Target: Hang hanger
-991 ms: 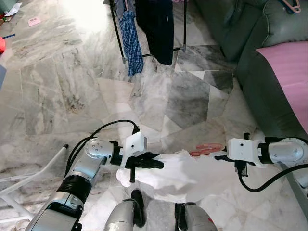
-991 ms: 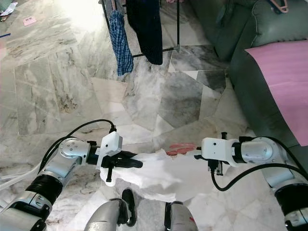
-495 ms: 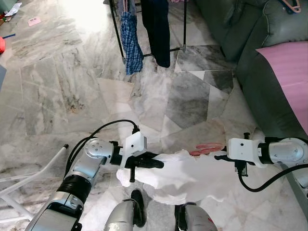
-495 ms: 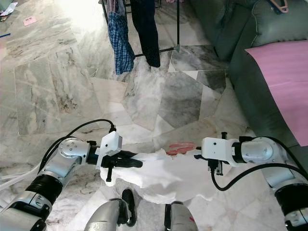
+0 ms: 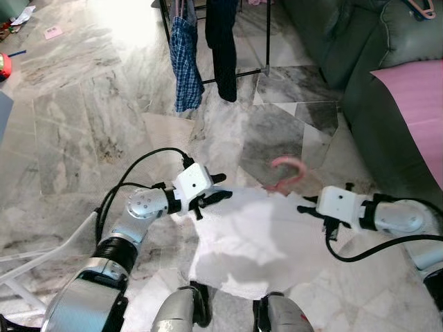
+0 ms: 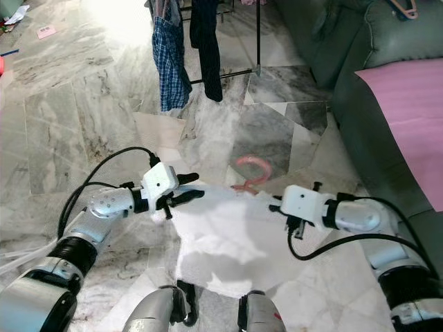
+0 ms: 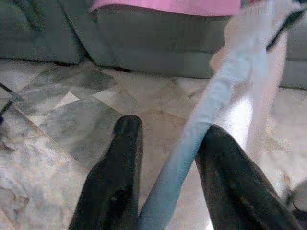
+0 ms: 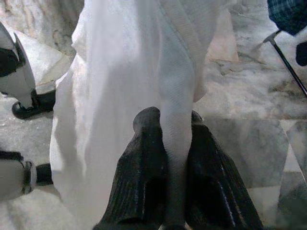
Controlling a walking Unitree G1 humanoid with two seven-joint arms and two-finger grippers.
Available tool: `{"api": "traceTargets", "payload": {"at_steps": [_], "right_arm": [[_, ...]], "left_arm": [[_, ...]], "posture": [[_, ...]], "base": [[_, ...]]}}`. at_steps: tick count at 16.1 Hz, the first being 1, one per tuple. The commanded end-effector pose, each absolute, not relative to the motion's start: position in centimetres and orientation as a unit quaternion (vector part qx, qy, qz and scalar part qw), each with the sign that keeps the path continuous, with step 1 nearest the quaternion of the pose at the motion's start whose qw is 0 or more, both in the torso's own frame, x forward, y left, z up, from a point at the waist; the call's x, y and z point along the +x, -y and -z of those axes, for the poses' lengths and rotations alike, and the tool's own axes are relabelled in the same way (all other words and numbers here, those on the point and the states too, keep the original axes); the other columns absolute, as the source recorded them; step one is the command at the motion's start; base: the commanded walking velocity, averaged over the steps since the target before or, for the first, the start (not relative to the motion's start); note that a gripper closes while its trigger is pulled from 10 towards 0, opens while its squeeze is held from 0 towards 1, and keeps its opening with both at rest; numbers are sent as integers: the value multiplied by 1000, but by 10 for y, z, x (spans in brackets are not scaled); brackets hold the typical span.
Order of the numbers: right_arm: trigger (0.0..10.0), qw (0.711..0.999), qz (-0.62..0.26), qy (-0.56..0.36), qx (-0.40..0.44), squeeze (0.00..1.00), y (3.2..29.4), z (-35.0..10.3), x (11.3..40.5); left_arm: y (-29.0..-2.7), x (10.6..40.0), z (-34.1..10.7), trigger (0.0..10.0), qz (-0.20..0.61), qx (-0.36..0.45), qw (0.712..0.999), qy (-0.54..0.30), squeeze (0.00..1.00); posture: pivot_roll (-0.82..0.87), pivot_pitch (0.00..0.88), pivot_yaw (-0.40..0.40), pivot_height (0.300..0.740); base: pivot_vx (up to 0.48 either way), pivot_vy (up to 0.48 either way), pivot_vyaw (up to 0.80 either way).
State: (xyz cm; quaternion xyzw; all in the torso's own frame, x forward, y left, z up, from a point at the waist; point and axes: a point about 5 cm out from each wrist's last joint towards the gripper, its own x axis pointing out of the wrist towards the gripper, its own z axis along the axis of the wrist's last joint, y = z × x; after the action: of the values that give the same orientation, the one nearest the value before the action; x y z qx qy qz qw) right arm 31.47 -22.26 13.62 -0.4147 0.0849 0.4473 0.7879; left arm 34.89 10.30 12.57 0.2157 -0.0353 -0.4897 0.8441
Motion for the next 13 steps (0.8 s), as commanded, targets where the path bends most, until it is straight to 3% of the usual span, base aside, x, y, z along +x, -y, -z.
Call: {"api": "traceTargets", "payload": {"at_steps": [1,6,10,13], "right_arm": [[0,769,-476,-79,-420,0,212,-130,310],[0,772,-463,-92,-426,0,214,-122,311],[0,813,-405,-108,-404,0,217,-110,316],[0,844,-349,-119,-389,0,224,-104,318]], "left_arm": [[-97,350,-131,10000,483,224,844,62,1000],[-95,354,-138,10000,474,228,847,81,1000],[-98,350,-130,10000,485,243,837,72,1000],[-116,357,-133,10000,439,249,861,56,1000]], "posture": [[-65,285,80,740],[-64,276,80,740],[-59,267,75,740],[-61,265,72,740]], "base": [[0,0,0],[0,0,0],[0,0,0],[0,0,0]]}}
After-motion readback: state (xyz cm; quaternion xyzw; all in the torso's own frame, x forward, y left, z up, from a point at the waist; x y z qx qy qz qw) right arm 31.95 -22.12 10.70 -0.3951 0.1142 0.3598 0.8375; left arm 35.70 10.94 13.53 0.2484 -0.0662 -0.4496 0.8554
